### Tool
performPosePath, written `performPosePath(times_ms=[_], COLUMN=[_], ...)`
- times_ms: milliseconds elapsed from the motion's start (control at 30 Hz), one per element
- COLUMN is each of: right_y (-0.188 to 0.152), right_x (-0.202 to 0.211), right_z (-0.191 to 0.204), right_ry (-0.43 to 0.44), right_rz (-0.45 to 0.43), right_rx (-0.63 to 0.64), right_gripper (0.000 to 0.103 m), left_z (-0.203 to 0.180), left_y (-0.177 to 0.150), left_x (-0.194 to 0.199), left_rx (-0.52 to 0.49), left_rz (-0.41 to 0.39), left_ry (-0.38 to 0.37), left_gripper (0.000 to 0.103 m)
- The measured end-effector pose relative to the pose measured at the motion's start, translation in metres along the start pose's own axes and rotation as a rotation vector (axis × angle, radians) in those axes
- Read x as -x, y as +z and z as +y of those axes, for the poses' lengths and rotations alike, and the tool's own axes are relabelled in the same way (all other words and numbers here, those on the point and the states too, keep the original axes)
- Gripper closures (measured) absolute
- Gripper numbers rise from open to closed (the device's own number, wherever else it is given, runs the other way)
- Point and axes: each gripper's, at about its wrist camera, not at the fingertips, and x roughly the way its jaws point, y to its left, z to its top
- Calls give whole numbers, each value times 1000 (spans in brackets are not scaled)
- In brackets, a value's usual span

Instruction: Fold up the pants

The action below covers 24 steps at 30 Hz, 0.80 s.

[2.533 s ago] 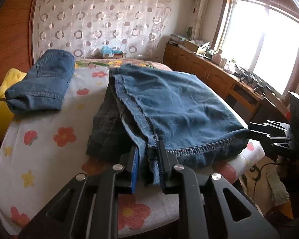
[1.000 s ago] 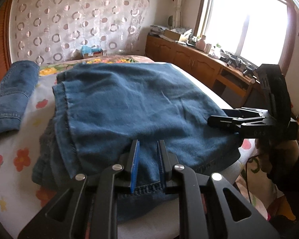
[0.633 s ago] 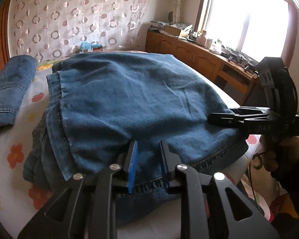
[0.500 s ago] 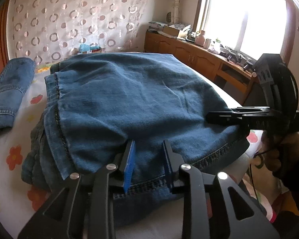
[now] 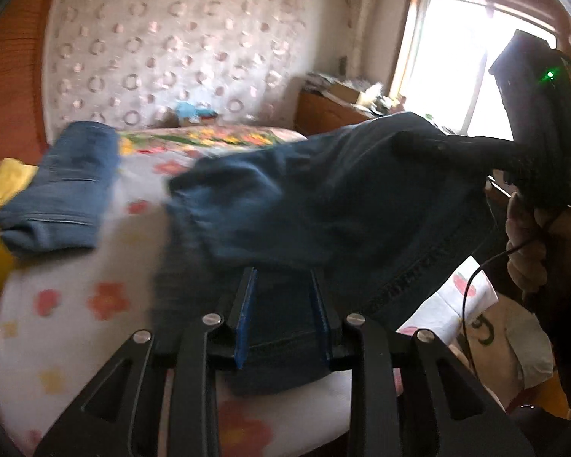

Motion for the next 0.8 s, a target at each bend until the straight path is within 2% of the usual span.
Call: performPosePath(times_ms=[133, 300, 433, 567, 633, 700, 733, 767, 800], right_y=[24, 27, 15, -19, -33, -36, -35, -32, -29], right_x=[-27, -72, -108, -150, -161, -162, -160, -158, -152], right_z=[46, 96, 125, 142, 144, 145, 145, 144, 143], right_ry=[44, 112, 161, 202, 206, 203, 204, 211, 221], right_rz=[-12, 27, 102, 227, 262, 255, 249, 246, 240], right_rx=[70, 128, 170, 191, 188, 196, 192, 179, 173], right_gripper=[93, 93, 93, 94, 94, 93, 90, 81, 65], left_z=[30, 65, 82, 93, 96, 100, 100, 99, 97], left_y=[-2, -13, -22, -25, -24, -22, -22, -22, -20], left_x=[34, 61, 69, 70, 68, 67, 68, 69, 69], left_rx=[19, 60, 90, 114, 121, 125, 125, 124, 123], left_rz=[-32, -53, -62, -69, -70, -72, -73, -76, -79], left_ry=[72, 145, 174, 189, 195, 200, 200, 201, 202], left_gripper=[76, 76, 76, 76, 76, 76, 76, 76, 76])
